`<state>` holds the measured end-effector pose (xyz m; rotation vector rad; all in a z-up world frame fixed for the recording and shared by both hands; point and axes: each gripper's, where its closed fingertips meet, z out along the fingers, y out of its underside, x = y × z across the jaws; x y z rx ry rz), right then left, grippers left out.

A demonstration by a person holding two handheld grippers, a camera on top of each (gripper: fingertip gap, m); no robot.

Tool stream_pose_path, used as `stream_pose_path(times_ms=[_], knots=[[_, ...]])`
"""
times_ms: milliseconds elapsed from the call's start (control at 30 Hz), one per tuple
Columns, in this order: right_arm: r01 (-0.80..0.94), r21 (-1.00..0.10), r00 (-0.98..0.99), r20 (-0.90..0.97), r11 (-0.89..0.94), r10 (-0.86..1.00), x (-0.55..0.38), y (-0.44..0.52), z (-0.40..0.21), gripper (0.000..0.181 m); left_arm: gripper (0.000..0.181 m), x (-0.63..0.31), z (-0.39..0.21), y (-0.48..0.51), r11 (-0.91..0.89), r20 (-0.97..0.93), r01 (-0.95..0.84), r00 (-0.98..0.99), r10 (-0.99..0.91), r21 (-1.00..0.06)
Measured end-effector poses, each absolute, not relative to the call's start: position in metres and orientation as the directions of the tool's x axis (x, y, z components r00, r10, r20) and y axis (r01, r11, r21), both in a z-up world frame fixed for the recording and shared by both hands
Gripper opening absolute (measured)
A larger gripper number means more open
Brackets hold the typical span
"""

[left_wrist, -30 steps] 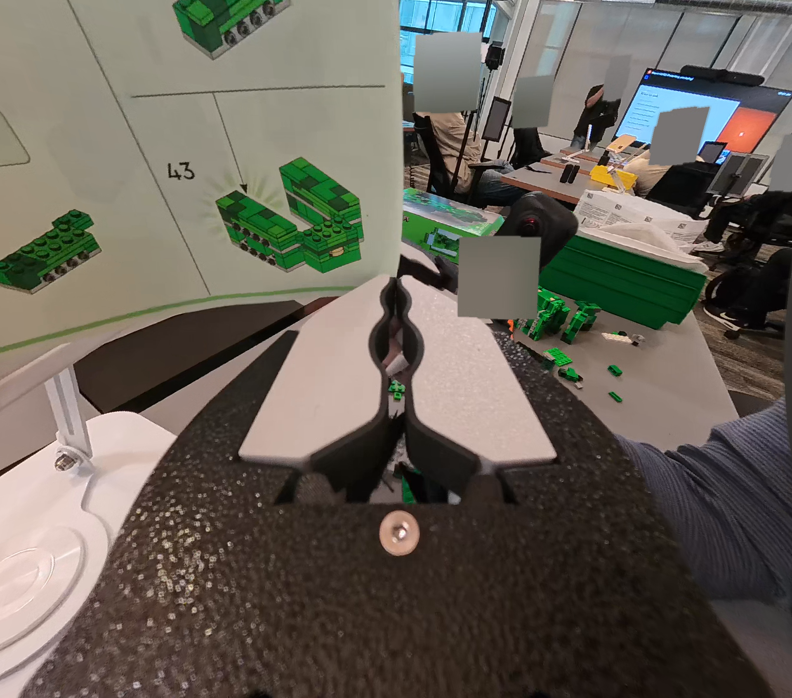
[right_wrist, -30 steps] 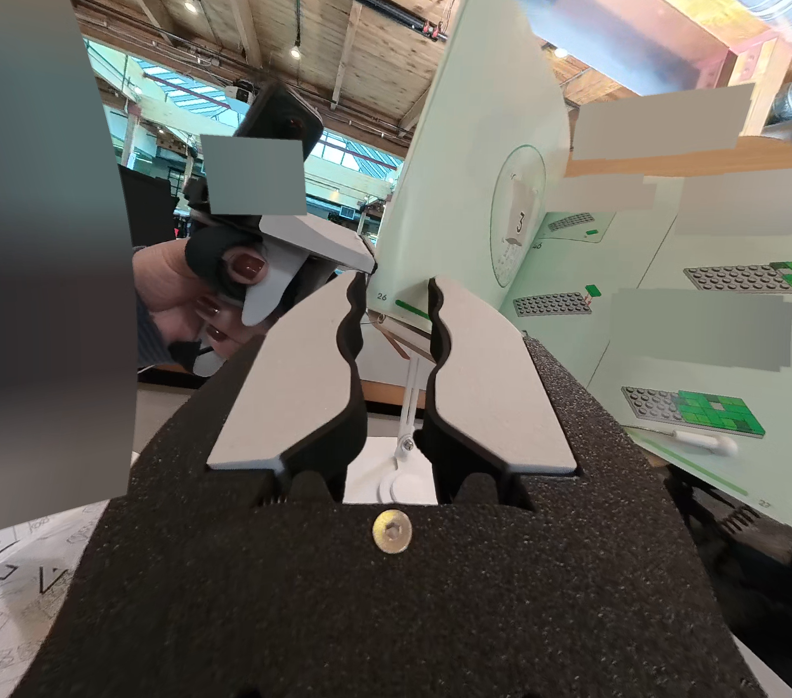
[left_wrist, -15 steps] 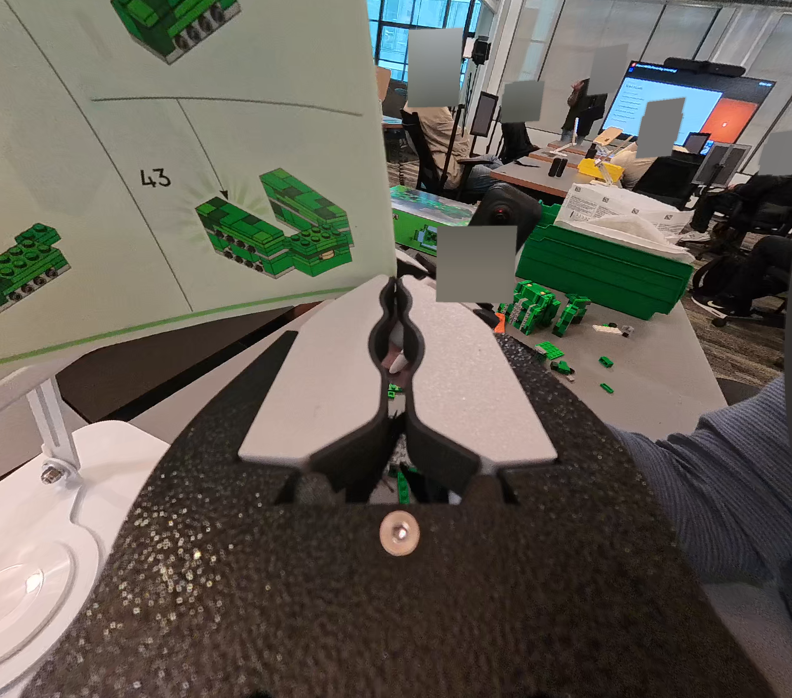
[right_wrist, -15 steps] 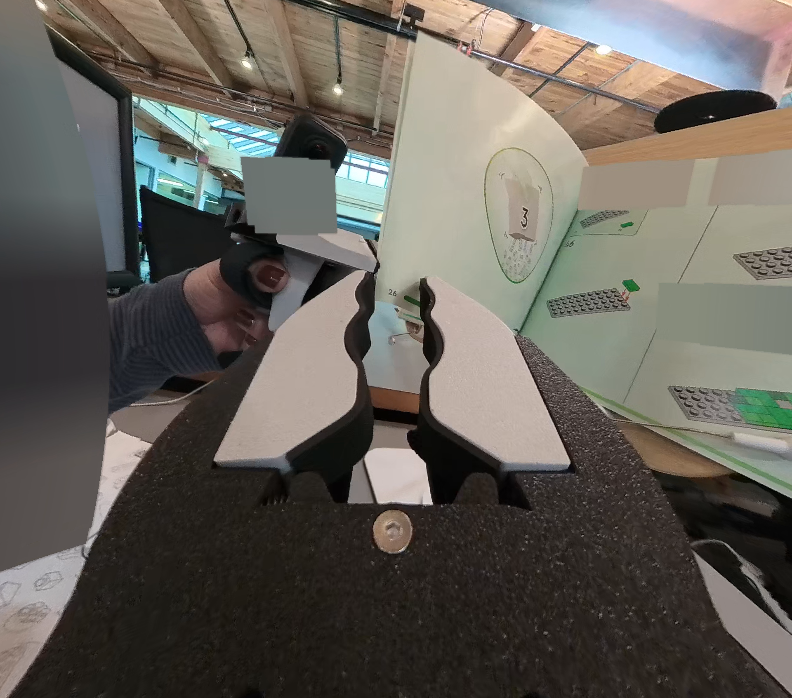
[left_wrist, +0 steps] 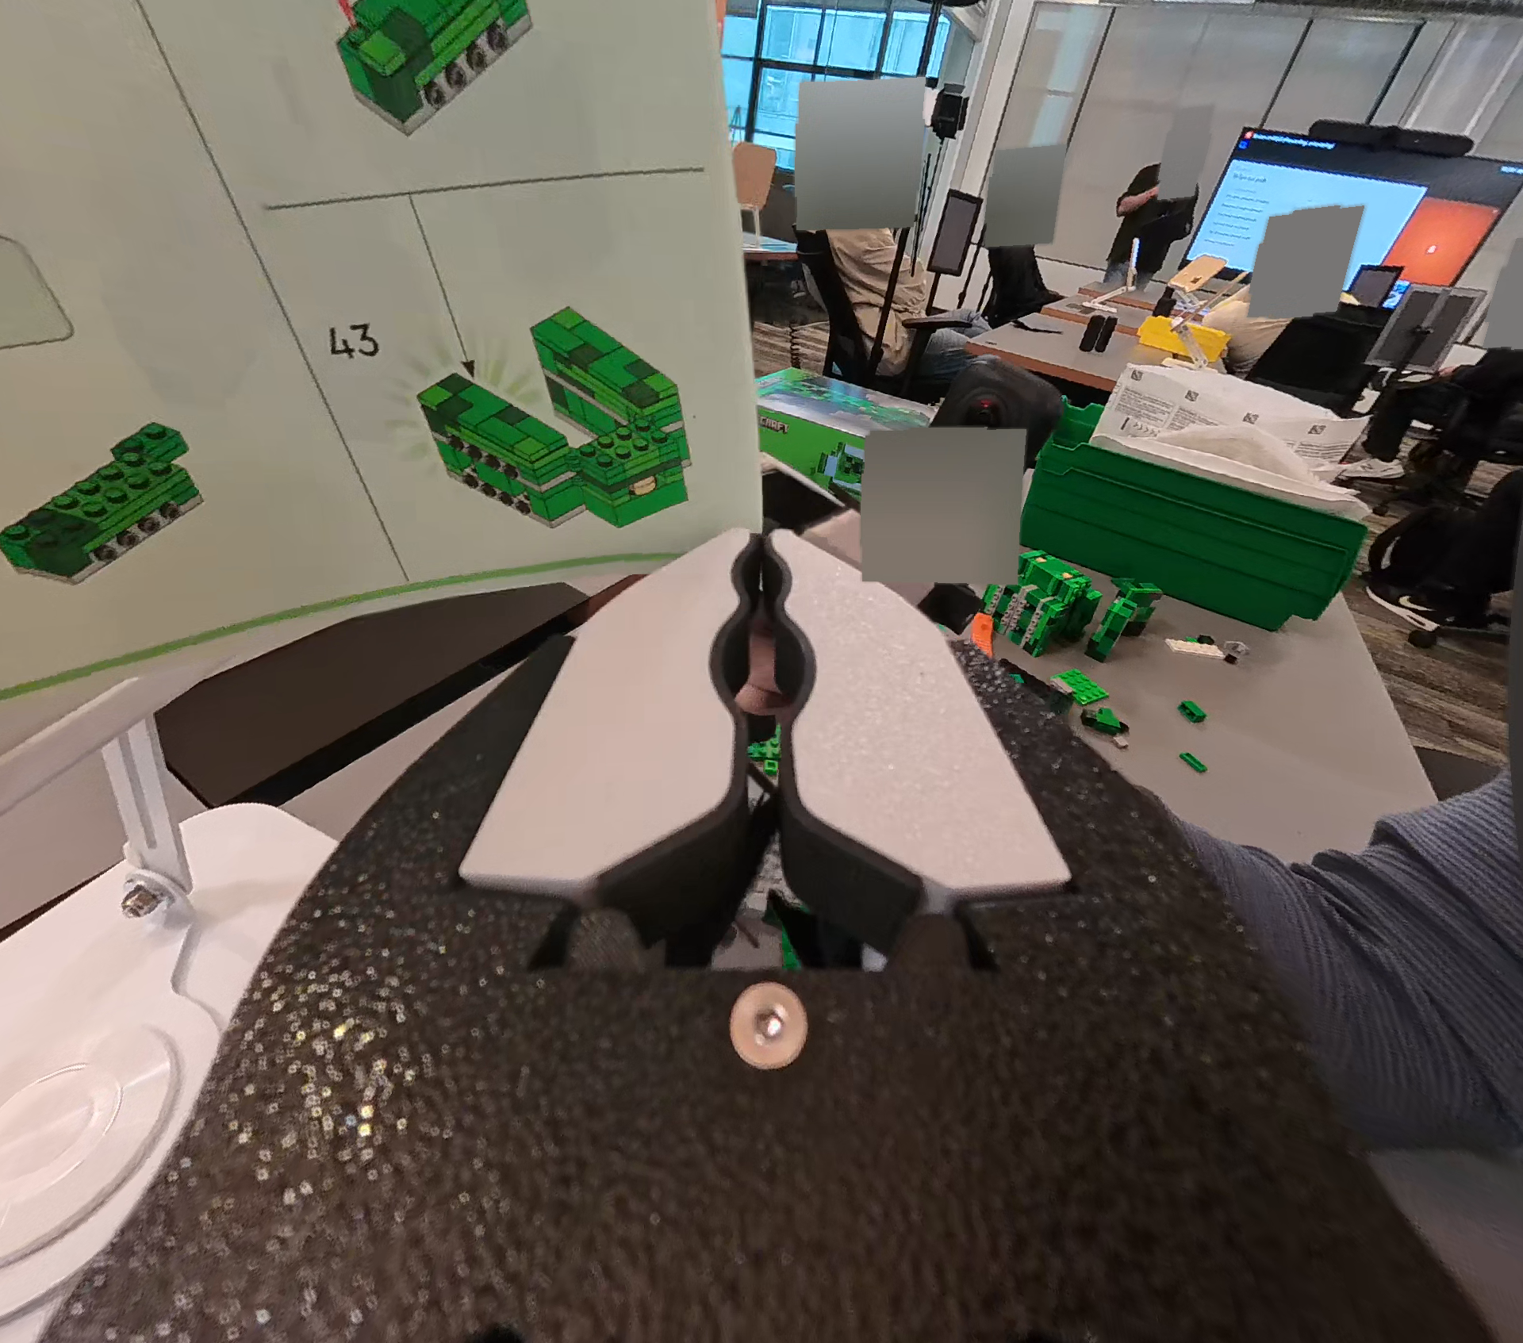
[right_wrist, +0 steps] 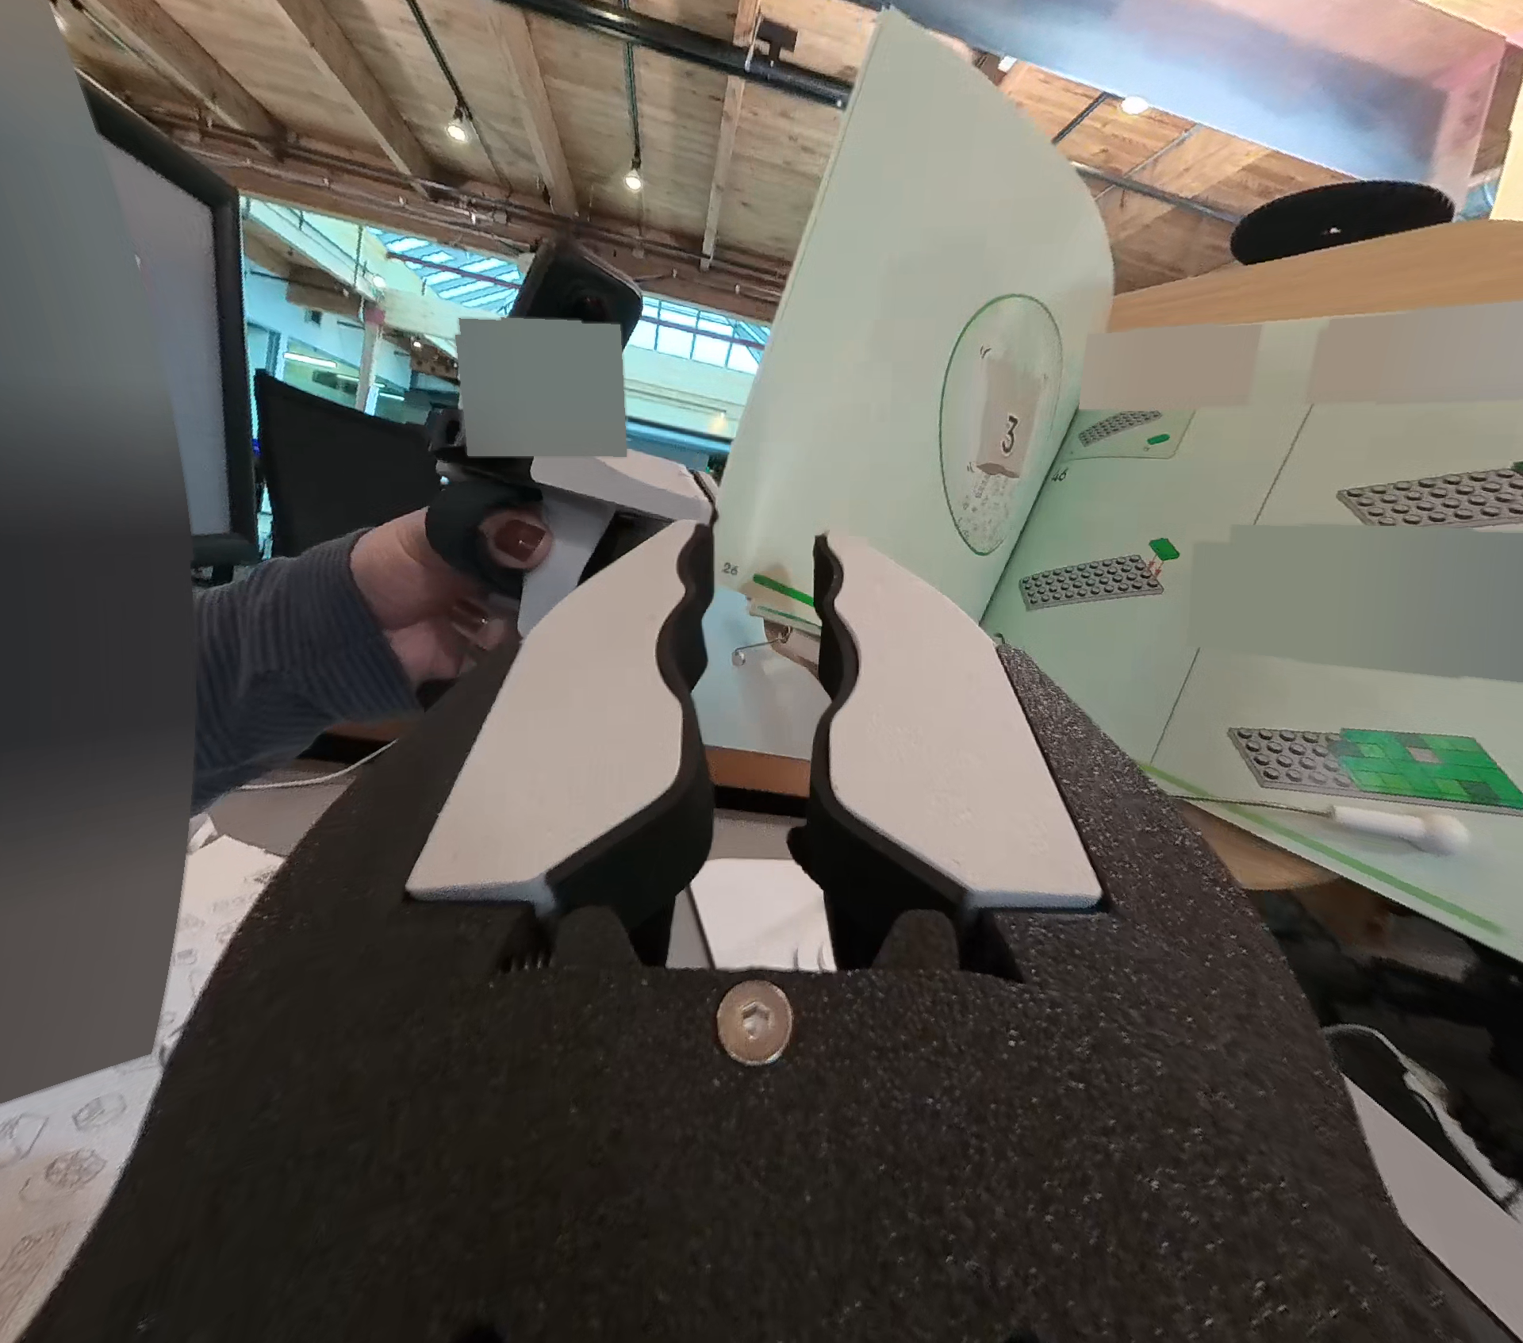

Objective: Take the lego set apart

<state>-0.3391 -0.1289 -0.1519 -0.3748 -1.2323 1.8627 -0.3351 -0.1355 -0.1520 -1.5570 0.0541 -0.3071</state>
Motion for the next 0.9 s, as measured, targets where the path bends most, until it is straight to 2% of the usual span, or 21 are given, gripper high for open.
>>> stream_pose_path(times_ms=[267, 467, 633, 900], knots=[[-0.449, -0.886, -0.618, 0.211, -0.119, 0.757, -0.3411, -0.1377, -0.1562, 0.023, 0.0, -0.3328, -0.1529, -0.1331, -0.02, 0.164, 0.164, 0.956, -0.245, -0.986], [-0.448, -0.888, -0.608, 0.215, -0.106, 0.764, -0.3412, -0.1354, -0.157, 0.012, 0.0, -0.333, -0.1537, -0.1327, -0.025, 0.172, 0.171, 0.953, -0.248, -0.985], [-0.439, -0.895, -0.602, 0.224, -0.084, 0.767, -0.3428, -0.1365, -0.1585, 0.019, 0.0, -0.3333, -0.1544, -0.1318, -0.029, 0.177, 0.175, 0.953, -0.246, -0.984], [-0.435, -0.898, -0.568, 0.22, -0.062, 0.793, -0.3457, -0.1305, -0.159, 0.014, 0.0, -0.3341, -0.1556, -0.1313, -0.036, 0.177, 0.174, 0.954, -0.241, -0.984]])
